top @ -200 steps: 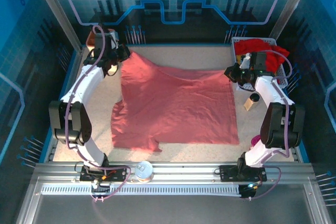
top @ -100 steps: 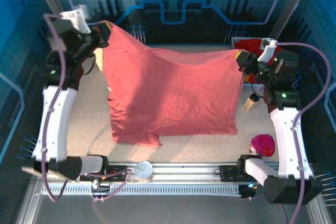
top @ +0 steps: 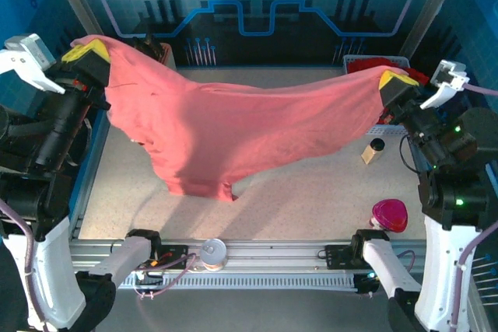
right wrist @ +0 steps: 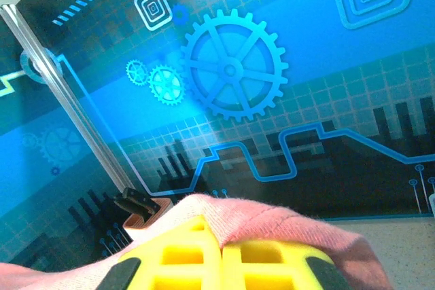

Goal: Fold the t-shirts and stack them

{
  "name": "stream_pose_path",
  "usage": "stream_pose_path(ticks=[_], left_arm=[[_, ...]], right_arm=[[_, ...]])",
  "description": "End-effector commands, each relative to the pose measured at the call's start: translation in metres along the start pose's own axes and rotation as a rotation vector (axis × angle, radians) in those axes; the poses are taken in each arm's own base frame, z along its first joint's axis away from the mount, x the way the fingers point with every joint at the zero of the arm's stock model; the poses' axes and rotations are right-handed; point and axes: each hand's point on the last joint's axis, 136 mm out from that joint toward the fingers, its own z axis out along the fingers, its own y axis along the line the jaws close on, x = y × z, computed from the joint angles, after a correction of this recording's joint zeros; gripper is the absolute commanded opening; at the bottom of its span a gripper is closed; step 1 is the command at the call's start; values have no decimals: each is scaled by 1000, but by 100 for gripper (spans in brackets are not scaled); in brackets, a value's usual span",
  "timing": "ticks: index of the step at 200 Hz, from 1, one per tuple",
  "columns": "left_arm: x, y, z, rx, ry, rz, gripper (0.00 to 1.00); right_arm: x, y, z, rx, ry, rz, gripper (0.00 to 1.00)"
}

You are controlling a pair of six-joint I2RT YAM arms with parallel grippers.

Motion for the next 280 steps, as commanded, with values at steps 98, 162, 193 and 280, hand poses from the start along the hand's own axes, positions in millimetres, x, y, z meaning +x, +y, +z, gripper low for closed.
stream_pose_path(ticks=[98, 162, 193, 280], left_arm=[[71, 71, 69, -213, 160, 20, 0], [120, 90, 148, -157, 276, -65, 0], [94, 65, 152, -46, 223, -91, 0], [17, 6, 50, 59, 45, 4, 0]], right_arm=[[62, -48, 26, 144, 210, 171, 0], [85, -84, 86, 147, 250, 189, 0], [59, -69, 90, 99, 179, 152, 0], [20, -22, 19, 38, 19, 15, 0]])
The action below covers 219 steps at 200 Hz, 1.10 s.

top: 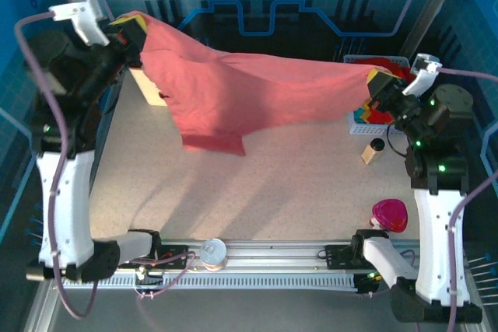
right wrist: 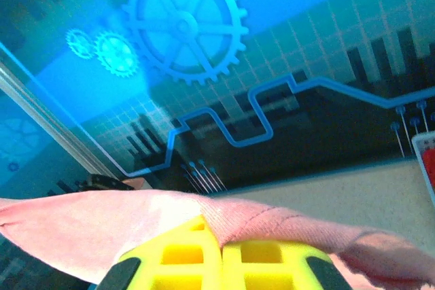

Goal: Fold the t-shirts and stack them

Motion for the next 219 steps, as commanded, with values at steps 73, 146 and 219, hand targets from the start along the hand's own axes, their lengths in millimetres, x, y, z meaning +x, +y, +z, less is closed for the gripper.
stream_pose_path(ticks=[73, 146, 219], left_arm=[[-64, -67, -138, 83, -268, 133, 0], [-67, -51, -97, 48, -236, 147, 0], [48, 51, 25, -122, 7, 70, 0]], right_arm=[[-28, 61, -102, -92, -186, -152, 0], [-42, 46, -102, 15, -205, -84, 0], [61, -45, -6, 163, 112, 50, 0]])
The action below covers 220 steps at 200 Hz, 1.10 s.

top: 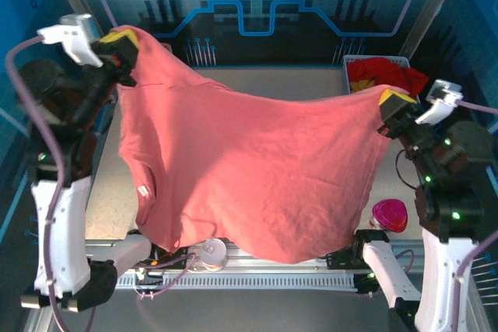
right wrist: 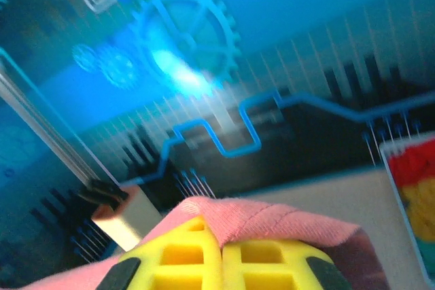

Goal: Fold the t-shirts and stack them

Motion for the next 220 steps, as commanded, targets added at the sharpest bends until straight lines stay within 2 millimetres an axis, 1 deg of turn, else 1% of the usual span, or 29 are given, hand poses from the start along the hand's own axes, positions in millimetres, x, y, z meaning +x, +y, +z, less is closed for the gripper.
stream_pose_path(ticks=[1, 25, 39, 56, 71, 88, 112, 126, 158, 188, 220], left_arm=[[25, 31, 33, -70, 10, 4, 0], [86, 64, 70, -121, 117, -47, 0], [122, 80, 88, -139, 172, -89, 0], [161, 98, 105, -158, 225, -138, 0], [193, 111, 116, -169, 268, -170, 0], [223, 124, 126, -188, 309, -190, 0], [259, 137, 136, -207, 371, -210, 0], [273, 143, 139, -214, 393, -217, 0], [292, 151, 140, -234, 414, -231, 0], [298, 153, 137, -245, 425, -255, 0], [302, 153, 128, -261, 426, -297, 0]], right_arm=[[49, -40, 42, 81, 130, 52, 0], [95, -74, 83, 118, 224, 71, 0], [115, -91, 103, 133, 263, 75, 0], [137, -109, 127, 149, 303, 74, 0], [151, -122, 146, 148, 326, 79, 0], [164, -129, 165, 126, 354, 81, 0], [183, -144, 187, 133, 404, 89, 0], [191, -151, 194, 138, 418, 86, 0], [206, -167, 199, 173, 440, 88, 0], [217, -180, 199, 206, 473, 104, 0], [230, -194, 199, 244, 519, 123, 0]])
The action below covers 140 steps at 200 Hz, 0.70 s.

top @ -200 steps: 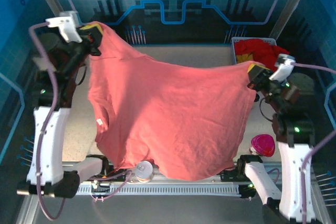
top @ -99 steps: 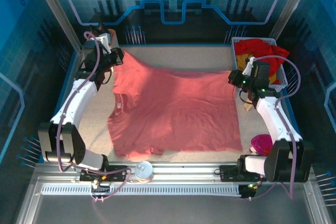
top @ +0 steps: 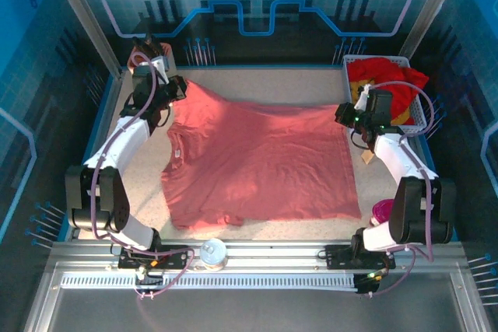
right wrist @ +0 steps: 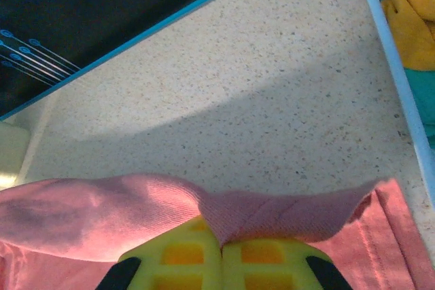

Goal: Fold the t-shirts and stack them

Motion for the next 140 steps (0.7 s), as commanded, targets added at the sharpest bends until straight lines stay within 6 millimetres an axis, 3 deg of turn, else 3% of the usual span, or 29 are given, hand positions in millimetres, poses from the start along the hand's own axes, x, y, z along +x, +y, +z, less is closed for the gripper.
stream_pose_path(ticks=[1, 50, 81, 140], left_arm=[[-5, 6, -6, -7, -34, -47, 0], [23, 15, -32, -49, 8, -148, 0], [51, 20, -47, -65, 85, -239, 0], [101, 27, -81, -118, 211, -373, 0]], right_arm=[[-3, -11, 5, 24, 9, -2, 0], [11, -22, 6, 39, 69, 63, 0], [21, -36, 8, 78, 147, 119, 0], [59, -56, 15, 146, 373, 204, 0]])
